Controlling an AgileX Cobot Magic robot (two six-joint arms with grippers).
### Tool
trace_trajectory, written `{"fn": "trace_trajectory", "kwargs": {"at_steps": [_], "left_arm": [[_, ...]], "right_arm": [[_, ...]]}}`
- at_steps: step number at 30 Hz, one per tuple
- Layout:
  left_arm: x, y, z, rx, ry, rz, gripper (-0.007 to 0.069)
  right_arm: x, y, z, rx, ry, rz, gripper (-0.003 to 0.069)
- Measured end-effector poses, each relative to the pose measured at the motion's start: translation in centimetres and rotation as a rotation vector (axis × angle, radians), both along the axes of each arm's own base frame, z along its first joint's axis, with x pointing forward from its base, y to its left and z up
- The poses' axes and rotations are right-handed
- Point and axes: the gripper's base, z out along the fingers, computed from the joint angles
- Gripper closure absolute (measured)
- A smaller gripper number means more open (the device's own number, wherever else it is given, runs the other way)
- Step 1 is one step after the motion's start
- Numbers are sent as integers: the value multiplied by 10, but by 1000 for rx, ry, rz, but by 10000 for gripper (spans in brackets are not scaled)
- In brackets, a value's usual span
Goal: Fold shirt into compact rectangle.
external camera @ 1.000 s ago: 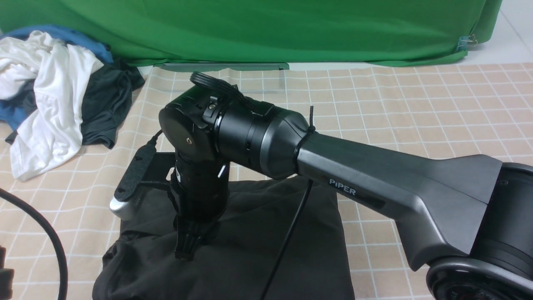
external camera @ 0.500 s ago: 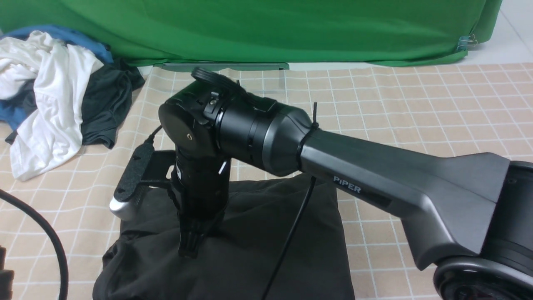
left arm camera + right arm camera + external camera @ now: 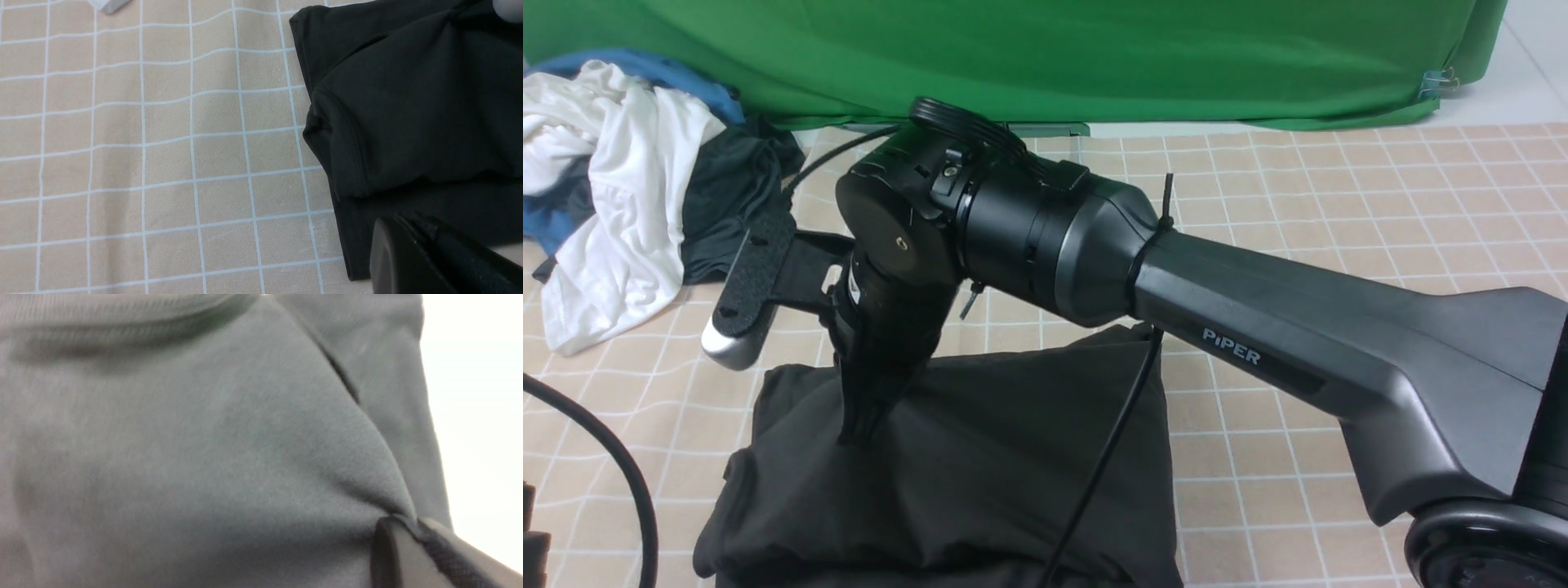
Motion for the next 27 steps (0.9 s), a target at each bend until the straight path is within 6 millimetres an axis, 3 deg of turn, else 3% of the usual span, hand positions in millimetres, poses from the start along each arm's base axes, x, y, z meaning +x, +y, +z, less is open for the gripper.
{"fn": "trace_trajectory", "kwargs": {"at_steps": [10,13,16,18,20,22,24,26,27], "left_arm": [[0,-1,0,-8,4,-5,606],[-1,-2,0,-20,10,-8,606],[-1,-5,-1,-47,23,-17,606],[1,-9,-2,-72,40,-28,606],[7,-16,-3,-98,59,-61,606],[14,-23,-6,-120,76,-91,606],[26,-31,-11,-127,101,-111,606],[45,-41,-17,-131,110,-124,606],[53,-46,-22,-122,122,-131,606]], "right_arm": [[16,1,-41,-54,0,-20,589],[22,-4,-40,-53,-6,-45,510],[25,-9,-28,-60,-33,-66,330],[23,-14,-15,-75,-45,-81,264],[21,-23,-1,-105,-49,-118,243],[19,-32,14,-139,-64,-163,274],[17,-44,29,-170,-63,-216,368],[19,-56,46,-142,-43,-274,541],[19,-61,51,-120,-27,-298,576]]}}
